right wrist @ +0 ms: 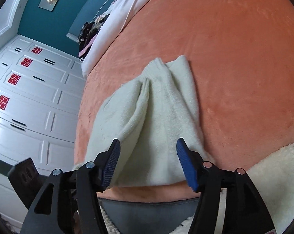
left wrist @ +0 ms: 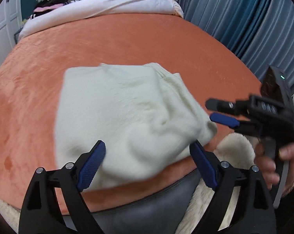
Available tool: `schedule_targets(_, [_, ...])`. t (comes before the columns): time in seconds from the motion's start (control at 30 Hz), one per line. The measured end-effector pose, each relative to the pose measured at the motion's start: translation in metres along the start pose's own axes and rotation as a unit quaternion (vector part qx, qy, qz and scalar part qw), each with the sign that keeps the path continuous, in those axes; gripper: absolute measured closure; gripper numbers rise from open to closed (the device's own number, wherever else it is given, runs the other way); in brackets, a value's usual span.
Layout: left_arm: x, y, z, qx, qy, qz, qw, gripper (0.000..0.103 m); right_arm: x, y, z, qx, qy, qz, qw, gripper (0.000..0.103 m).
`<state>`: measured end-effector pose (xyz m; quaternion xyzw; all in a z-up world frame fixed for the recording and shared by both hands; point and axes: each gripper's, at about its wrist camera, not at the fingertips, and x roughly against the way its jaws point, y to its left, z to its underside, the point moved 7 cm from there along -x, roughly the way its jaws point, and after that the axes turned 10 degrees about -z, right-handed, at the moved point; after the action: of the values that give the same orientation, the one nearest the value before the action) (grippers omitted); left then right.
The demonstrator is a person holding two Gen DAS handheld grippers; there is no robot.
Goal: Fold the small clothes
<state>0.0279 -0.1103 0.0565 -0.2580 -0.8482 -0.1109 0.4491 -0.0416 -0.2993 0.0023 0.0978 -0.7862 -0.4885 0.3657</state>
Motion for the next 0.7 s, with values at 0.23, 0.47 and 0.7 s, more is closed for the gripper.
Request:
schedule_targets(0.23, [-0.017,0.042,0.052,-0.015,0.049,-0.106,0.9930,0.012,-0.067,0.029,0.003,-0.015,0.090,-0.024,0.996,0.037])
schedule_targets(0.47, [-0.023,0.053,0.050,0.010,0.053,-0.106,0.9929,0.071,-0.041,0.110,-0.023,0.146,0.024,-0.012,0.989,0.086])
schedule_targets(0.7, [-0.038,0.031,0.058,0.026,0.081,-0.058,0.9947,0.076,-0.007,0.015,-0.045,0.125,0.005,0.083,0.989,0.085])
